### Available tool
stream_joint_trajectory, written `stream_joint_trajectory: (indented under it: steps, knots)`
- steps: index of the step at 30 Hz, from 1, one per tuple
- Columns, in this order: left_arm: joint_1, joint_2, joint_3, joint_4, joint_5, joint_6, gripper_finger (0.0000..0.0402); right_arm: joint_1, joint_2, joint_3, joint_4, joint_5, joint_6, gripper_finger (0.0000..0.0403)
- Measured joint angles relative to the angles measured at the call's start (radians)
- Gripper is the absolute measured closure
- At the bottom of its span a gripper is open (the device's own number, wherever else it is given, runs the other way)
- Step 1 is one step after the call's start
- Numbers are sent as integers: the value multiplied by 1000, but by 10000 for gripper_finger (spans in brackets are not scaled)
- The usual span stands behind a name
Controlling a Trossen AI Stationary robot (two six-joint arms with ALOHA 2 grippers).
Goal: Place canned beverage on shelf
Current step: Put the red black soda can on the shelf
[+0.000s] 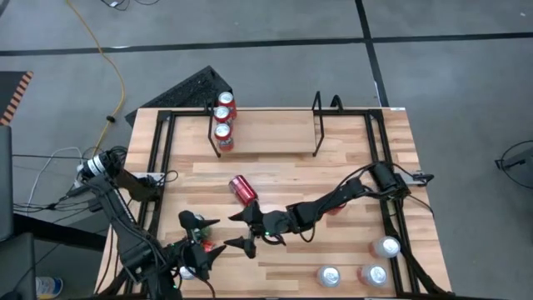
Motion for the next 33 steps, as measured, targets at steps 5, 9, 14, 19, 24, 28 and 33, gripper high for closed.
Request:
stream_joint_trajectory:
  steps: [5, 9, 14, 19, 24, 28, 33]
  knots:
    - [-1, 0, -3, 3, -7, -1, 46, -12, 0, 9, -5, -10, 32, 19]
    - [-1, 0, -3, 3, -11, 13, 46, -13, -10, 15, -24, -17, -49, 19]
    - [0, 0, -3, -1, -12, 15, 46, -11, -14, 76, -78, -6, -209, 19]
    - [5, 0, -3, -1, -12, 15, 46, -12, -14, 164, -340, 96, -225, 19]
    - [12, 0, -3, -1, -11, 14, 46, -15, -14, 239, -559, 196, -194, 19]
    - [20, 0, -3, -1, -7, 13, 46, -2, -14, 281, -561, 47, -215, 19]
    - [29, 0, -3, 26, -12, 17, 46, 21, -14, 303, -562, -32, -265, 19]
